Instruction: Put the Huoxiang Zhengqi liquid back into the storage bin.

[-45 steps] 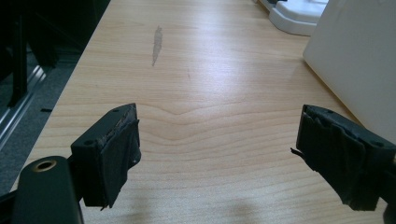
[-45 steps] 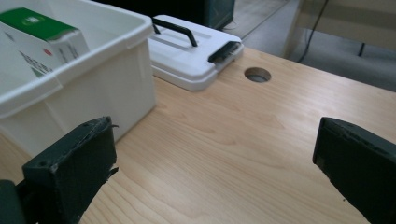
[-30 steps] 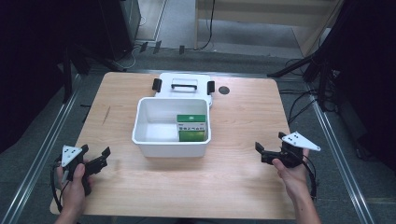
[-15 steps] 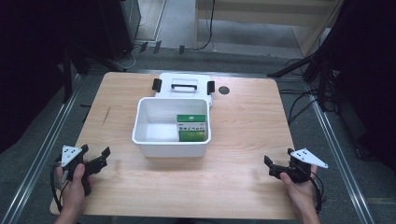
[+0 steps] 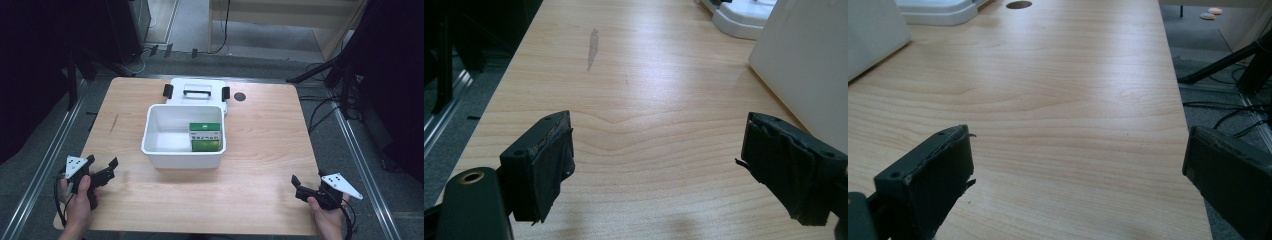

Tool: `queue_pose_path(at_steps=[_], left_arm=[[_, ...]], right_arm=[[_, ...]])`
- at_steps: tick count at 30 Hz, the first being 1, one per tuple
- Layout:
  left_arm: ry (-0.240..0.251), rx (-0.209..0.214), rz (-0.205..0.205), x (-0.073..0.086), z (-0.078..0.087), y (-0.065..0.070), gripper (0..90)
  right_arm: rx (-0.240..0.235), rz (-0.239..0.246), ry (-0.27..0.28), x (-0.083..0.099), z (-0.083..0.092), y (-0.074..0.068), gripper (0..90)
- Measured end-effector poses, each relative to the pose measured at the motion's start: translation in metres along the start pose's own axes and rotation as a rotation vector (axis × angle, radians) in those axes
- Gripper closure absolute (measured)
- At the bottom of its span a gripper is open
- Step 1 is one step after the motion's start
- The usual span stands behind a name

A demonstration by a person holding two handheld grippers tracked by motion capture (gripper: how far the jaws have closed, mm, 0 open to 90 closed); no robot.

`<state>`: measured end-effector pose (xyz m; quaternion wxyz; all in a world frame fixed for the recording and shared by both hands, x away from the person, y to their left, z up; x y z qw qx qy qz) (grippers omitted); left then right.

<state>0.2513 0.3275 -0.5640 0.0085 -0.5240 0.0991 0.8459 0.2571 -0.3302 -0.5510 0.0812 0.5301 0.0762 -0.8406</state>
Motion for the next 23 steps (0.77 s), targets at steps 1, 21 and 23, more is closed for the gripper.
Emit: queue_pose_path(at_steps=[1, 21, 23], left_arm=[[0.000, 0.001, -0.002, 0.0000, 0.0000, 0.0001, 14.0], [-0.009, 0.001, -0.005, -0.0001, -0.0006, 0.0005, 14.0], [-0.008, 0.001, -0.007, -0.0001, -0.0008, 0.0006, 14.0]], right_arm=[[-0.001, -0.013, 0.004, -0.0002, -0.0004, 0.0012, 0.0], [0.034, -0.030, -0.019, 0.0000, -0.0066, 0.0038, 4.5], [0.034, -0.030, -0.019, 0.0000, -0.0067, 0.0036, 4.5]])
Point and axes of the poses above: each handheld gripper's, and its own axes: z roughly backward along the jaws, x roughly out of its underside, y roughly to its right, the point moved 3 cm from there along -z, roughly forward along the jaws, and after that the axes turned 3 degrees about x, right-handed, at the moved point
